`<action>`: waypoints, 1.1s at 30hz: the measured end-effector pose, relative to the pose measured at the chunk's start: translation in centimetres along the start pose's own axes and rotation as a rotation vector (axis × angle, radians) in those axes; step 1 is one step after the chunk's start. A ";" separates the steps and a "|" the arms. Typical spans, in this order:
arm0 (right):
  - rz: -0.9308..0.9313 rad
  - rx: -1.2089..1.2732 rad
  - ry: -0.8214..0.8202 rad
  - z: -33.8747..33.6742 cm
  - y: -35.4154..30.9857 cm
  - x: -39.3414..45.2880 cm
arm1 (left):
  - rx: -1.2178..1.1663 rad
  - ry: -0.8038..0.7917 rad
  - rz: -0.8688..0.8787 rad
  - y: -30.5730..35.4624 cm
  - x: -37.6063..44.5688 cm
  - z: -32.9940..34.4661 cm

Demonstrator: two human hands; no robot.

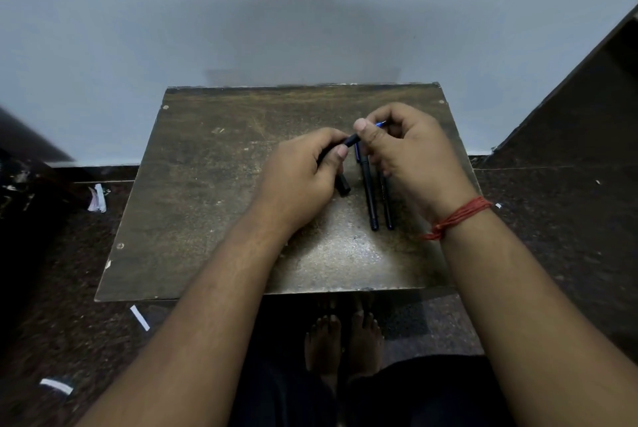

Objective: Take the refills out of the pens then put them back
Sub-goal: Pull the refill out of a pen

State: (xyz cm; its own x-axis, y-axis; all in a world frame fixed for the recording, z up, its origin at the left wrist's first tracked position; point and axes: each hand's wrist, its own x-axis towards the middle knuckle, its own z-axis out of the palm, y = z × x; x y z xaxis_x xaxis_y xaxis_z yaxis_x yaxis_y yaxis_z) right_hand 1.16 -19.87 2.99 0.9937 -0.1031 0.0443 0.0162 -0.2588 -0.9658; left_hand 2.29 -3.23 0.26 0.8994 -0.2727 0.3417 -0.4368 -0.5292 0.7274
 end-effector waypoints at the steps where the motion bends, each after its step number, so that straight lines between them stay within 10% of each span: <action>1: 0.004 0.020 0.000 0.0 0.0 0.0 | 0.012 -0.005 -0.003 0.1 0.0 0.1; 33: 0.037 0.363 -0.059 -0.1 0.5 0.6 | -0.070 -0.023 -0.132 0.5 -0.2 0.4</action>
State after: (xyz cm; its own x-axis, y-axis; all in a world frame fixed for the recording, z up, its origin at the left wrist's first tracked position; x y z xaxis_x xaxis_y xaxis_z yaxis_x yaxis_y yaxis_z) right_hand 1.77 -20.14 2.60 0.9989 -0.0477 0.0027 0.0076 0.1030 -0.9947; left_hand 1.88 -3.76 0.33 0.9479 -0.2235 0.2272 -0.3119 -0.5043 0.8052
